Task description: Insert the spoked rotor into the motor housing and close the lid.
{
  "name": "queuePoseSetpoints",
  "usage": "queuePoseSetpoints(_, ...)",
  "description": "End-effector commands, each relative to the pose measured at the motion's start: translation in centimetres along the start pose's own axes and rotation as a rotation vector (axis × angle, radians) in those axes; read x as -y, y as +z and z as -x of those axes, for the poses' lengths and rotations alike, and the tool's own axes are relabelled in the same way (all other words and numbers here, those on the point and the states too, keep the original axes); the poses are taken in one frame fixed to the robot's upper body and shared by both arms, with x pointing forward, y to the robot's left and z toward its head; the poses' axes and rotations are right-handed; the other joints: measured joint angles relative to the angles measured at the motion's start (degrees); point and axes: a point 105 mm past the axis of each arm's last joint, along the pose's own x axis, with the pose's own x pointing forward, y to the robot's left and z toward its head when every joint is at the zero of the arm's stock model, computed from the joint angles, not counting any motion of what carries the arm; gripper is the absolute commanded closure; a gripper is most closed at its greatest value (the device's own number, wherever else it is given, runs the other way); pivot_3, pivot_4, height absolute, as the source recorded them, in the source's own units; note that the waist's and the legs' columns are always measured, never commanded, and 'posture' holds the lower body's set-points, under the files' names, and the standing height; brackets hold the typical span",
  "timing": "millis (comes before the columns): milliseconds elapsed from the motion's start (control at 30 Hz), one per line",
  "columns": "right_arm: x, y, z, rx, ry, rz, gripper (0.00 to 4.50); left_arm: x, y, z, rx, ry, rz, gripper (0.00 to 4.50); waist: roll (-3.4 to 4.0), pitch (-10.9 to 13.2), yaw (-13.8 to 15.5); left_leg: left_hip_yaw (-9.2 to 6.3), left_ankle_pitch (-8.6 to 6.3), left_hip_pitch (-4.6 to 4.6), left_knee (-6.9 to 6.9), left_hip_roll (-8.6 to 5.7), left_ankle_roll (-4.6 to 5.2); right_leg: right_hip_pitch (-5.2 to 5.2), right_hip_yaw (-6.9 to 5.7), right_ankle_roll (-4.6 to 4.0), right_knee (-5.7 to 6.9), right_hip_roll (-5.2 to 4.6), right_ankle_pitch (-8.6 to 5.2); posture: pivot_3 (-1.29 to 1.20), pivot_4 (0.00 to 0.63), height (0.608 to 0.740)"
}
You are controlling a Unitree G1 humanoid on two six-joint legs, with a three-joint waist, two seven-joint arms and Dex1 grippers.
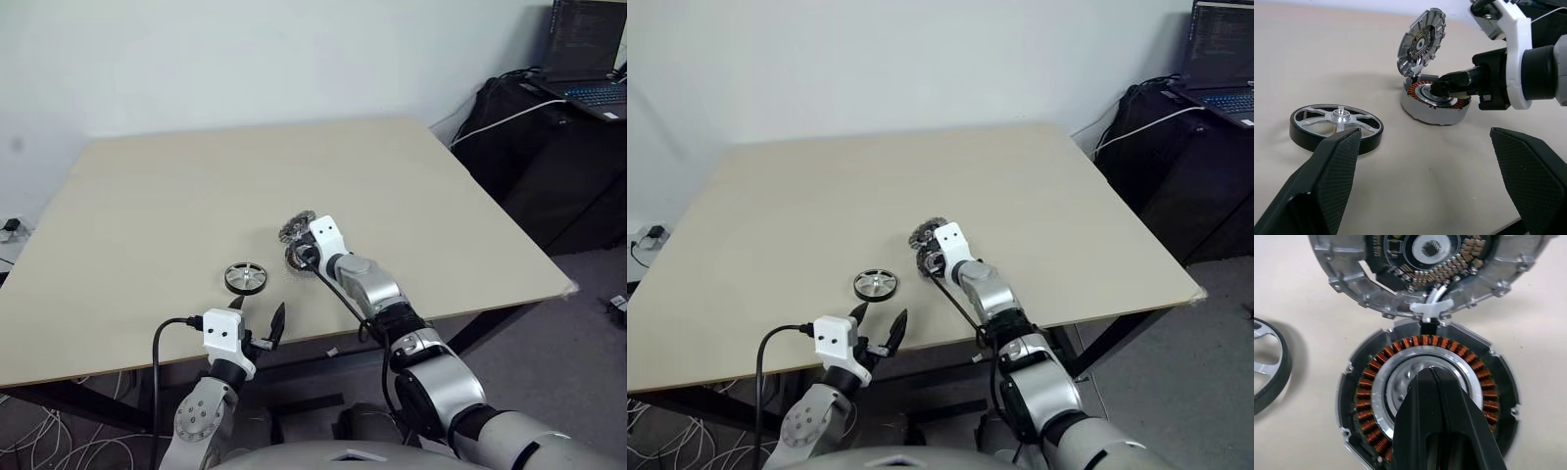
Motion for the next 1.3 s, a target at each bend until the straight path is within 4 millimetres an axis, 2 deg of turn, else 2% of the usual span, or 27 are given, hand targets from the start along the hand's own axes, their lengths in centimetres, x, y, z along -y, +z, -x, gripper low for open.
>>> queuePoseSetpoints(33,0.0,0.9,0.4,0.032,-0.002,0.008,4.49,0.3,1.6,-0.2,0.065,-0.015,-0.001,0.00,0.00,0.00,0.02,0.00,0.00,0.00,0.00,0.00,0.00,0.00,0.00,0.00,0.00,0.00,0.00,0.00,0.000,0.740)
queuePoseSetpoints(233,-0.3,2.5,1.4,0.124,0.027,-0.024,4.49,0.4,1.6,-0.2,0.064,-0.016,-0.001,0.00,0.00,0.01,0.04,0.00,0.00,-0.02,0.00,0.00,0.00,-0.01,0.00,0.00,-0.01,-0.01,0.00,0.00,0.000,0.740)
queuePoseSetpoints(333,-0.4,4.3,2.7,0.235,0.045,-0.080,4.49,0.4,1.6,-0.1,0.065,-0.014,-0.007,0.00,0.01,0.01,0.04,-0.01,-0.01,-0.07,0.00,0.00,0.00,-0.05,0.00,0.00,-0.01,0.00,0.00,0.00,0.000,0.740)
queuePoseSetpoints(433,-0.9,5.1,4.5,0.317,0.080,-0.106,4.49,0.0,1.5,0.1,0.055,0.016,0.000,0.00,0.00,0.01,0.16,-0.03,-0.01,-0.08,0.00,0.00,-0.01,-0.06,-0.01,0.00,-0.01,-0.01,-0.01,0.00,0.000,0.740)
queuePoseSetpoints(500,-1.2,5.0,5.7,0.345,0.096,-0.103,4.49,-1.1,1.1,0.5,0.033,0.075,-0.006,0.00,-0.02,0.00,0.35,-0.04,-0.09,-0.07,0.00,0.00,-0.14,-0.05,-0.02,0.00,-0.03,-0.02,-0.01,0.00,0.000,0.740)
queuePoseSetpoints(633,-1.3,3.6,8.2,0.363,0.107,-0.155,4.49,-4.8,0.1,1.7,-0.004,0.244,0.031,0.00,-0.04,0.00,0.70,-0.08,-0.13,-0.09,0.00,0.00,-0.20,-0.06,-0.05,-0.01,-0.04,-0.05,-0.02,0.00,0.000,0.740)
queuePoseSetpoints(767,-1.2,1.7,10.2,0.380,0.098,-0.189,4.49,-6.2,-0.4,-1.2,-0.009,0.221,0.027,0.00,-0.03,0.05,1.60,-0.18,-0.09,-0.10,0.04,-0.01,-0.25,0.00,-0.27,0.00,0.00,-0.11,-0.04,0.00,0.000,0.740)
queuePoseSetpoints(867,0.7,0.1,9.5,0.298,-0.027,-0.168,4.49,-6.4,-1.1,-1.6,-0.023,0.186,0.022,0.00,-0.06,0.02,1.00,-0.11,-0.03,0.00,0.04,0.00,-0.30,0.05,-0.27,0.01,0.02,-0.14,-0.01,0.00,0.000,0.740)
queuePoseSetpoints(933,1.6,-0.2,9.0,0.274,-0.069,-0.187,4.49,-6.5,-1.3,-1.8,-0.022,0.171,0.022,0.00,-0.13,0.01,0.79,-0.05,-0.03,0.02,0.03,-0.01,-0.30,0.04,-0.27,0.03,0.01,-0.20,0.00,0.00,0.000,0.740)
queuePoseSetpoints(1133,3.5,0.1,7.0,0.209,-0.146,-0.131,4.49,-6.8,-2.1,-1.8,-0.021,0.154,0.044,0.00,-0.14,0.03,0.87,-0.12,0.00,-0.07,-0.01,0.01,-0.30,-0.05,-0.34,-0.03,0.01,-0.14,-0.01,0.00,0.000,0.740)
queuePoseSetpoints(1300,3.7,0.8,5.3,0.187,-0.152,-0.120,4.49,-7.1,-2.5,-1.6,-0.022,0.153,0.052,0.00,-0.15,0.02,0.92,-0.12,0.10,-0.03,0.00,0.00,-0.12,0.02,-0.34,-0.02,0.00,-0.15,0.00,0.00,0.000,0.740)
